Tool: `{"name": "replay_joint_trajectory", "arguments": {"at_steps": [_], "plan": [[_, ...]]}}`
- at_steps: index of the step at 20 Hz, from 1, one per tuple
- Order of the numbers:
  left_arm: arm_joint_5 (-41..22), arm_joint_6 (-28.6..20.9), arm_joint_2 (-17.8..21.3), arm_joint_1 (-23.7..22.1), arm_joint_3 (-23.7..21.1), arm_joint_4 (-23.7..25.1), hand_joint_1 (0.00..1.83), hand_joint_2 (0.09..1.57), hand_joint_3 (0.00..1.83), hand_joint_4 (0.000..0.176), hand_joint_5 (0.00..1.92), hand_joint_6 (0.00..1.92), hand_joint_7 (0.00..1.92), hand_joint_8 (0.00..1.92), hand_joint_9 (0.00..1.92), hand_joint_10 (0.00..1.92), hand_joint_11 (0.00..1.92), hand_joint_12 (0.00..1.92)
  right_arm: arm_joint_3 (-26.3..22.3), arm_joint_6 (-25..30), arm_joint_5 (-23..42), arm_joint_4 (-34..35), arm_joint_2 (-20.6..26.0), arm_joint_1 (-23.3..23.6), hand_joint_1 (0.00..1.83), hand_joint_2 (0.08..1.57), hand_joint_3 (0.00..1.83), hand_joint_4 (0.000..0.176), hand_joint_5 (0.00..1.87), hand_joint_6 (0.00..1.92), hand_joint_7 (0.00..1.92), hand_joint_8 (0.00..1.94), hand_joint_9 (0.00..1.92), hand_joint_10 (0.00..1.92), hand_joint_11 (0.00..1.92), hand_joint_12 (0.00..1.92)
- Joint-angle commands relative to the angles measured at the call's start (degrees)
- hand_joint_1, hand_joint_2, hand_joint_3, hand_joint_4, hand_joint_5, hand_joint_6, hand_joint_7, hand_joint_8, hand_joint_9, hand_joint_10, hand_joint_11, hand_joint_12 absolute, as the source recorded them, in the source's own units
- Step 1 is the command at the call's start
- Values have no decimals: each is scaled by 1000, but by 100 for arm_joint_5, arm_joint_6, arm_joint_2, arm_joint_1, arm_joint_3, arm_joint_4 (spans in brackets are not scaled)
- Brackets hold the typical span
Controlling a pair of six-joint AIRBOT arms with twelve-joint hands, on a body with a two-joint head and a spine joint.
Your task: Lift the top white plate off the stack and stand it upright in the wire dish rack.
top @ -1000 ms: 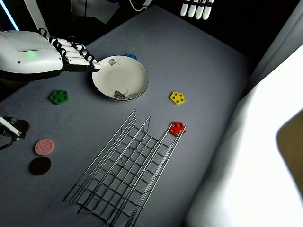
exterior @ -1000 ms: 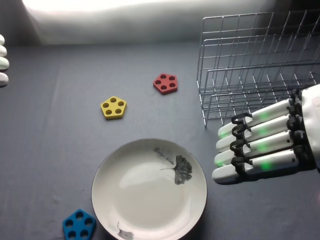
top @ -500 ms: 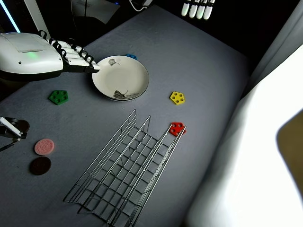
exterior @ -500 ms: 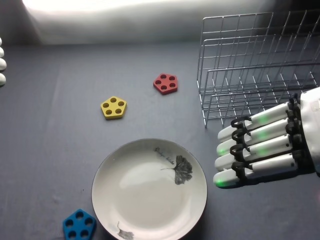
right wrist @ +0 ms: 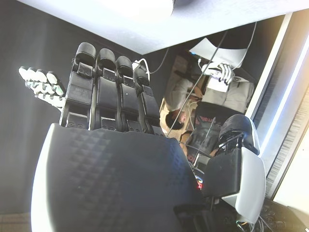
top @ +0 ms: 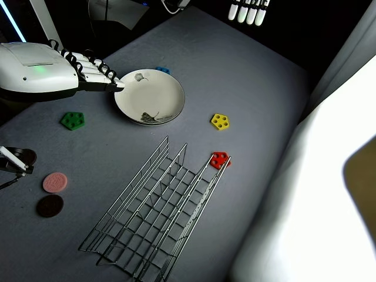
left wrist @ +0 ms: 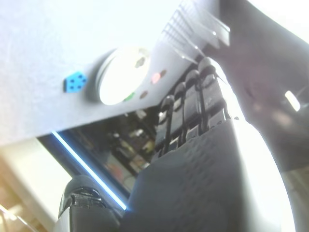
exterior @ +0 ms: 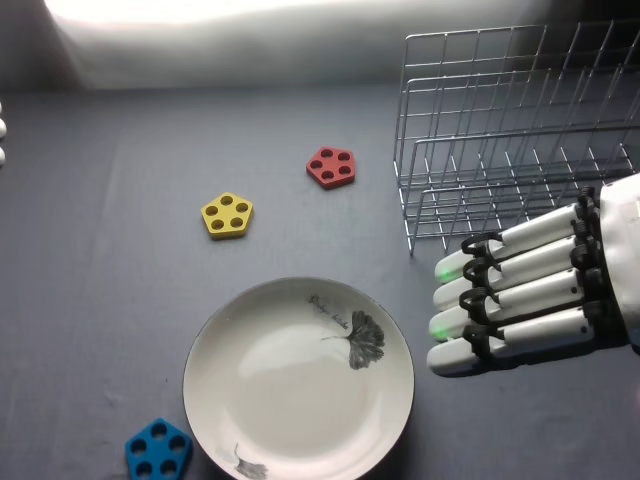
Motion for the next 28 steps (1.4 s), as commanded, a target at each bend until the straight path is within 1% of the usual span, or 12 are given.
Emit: {"name": "replay_joint_trajectory", "arguments": {"at_steps": [1, 3, 6, 7, 10, 14, 16, 18, 20, 22, 25, 28], "plan": [[-363, 13, 50, -104, -5, -458, 0, 884, 0, 0, 44, 0, 71, 1, 67, 1, 63, 84, -21, -30, 216, 405, 57, 17, 48, 907, 0, 0, 140, 6, 198, 5, 218, 5, 212, 18], [-359, 42, -9, -175, 111, -269, 7, 889, 2, 0, 40, 0, 67, 0, 64, 0, 56, 79, -22, -34, 206, 405, 57, 17, 35, 918, 4, 0, 139, 4, 193, 2, 213, 2, 202, 12], [-362, 28, -222, -277, 461, 50, 7, 889, 1, 0, 57, 4, 88, 6, 86, 7, 75, 82, -19, -37, 172, 425, 57, 17, 12, 925, 5, 0, 118, 0, 173, 0, 193, 0, 180, 3], [-362, 29, -251, -320, 483, 160, 1, 892, 2, 0, 54, 3, 87, 5, 85, 6, 72, 79, -17, -37, 163, 447, 57, 17, 6, 929, 6, 0, 110, 0, 169, 1, 191, 1, 182, 4], [-327, 37, -191, -304, 234, 246, 8, 889, 1, 0, 53, 0, 81, 0, 86, 3, 102, 87, -16, -37, 116, 476, 57, 17, 23, 933, 4, 0, 139, 10, 188, 7, 200, 6, 199, 10], [73, 106, -109, -320, -231, 304, 5, 893, 2, 0, 55, 1, 81, 0, 83, 1, 84, 75, -1, -37, -28, 613, 57, 23, 15, 931, 2, 0, 131, 4, 189, 6, 213, 9, 214, 16], [244, 254, -7, -311, -615, 330, 8, 896, 3, 0, 57, 2, 83, 1, 83, 1, 72, 69, -2, -37, -28, 582, 57, 22, 24, 919, 0, 0, 131, 3, 187, 4, 208, 6, 213, 15], [463, 309, 99, -472, -1032, 458, 0, 886, 0, 0, 36, 0, 67, 0, 72, 0, 74, 66, -11, -37, -28, 517, 55, 10, 23, 923, 0, 0, 138, 5, 188, 4, 213, 6, 215, 14], [768, 311, 223, -839, -1565, 819, 16, 882, 0, 0, 52, 6, 89, 8, 92, 7, 89, 67, -9, -37, -28, 505, 53, 5, 32, 915, 0, 0, 165, 12, 216, 11, 233, 10, 233, 19], [985, 314, 291, -1058, -1938, 1082, 13, 888, 1, 0, 44, 1, 75, 1, 73, 0, 71, 56, -6, -37, -75, 508, 50, -1, 43, 918, 0, 0, 129, 0, 174, 0, 191, 0, 193, 1], [1259, 321, 356, -1176, -2389, 1300, 0, 877, 0, 0, 29, 2, 62, 3, 62, 4, 65, 51, 32, -36, -324, 514, 4, -6, 14, 914, 0, 0, 99, 0, 155, 0, 178, 0, 182, 0], [1497, 362, 371, -1189, -2694, 1373, 0, 882, 0, 0, 34, 4, 63, 3, 67, 5, 72, 52, 64, -35, -370, 531, -26, -41, 12, 914, 1, 0, 122, 8, 183, 9, 209, 10, 216, 15]]}}
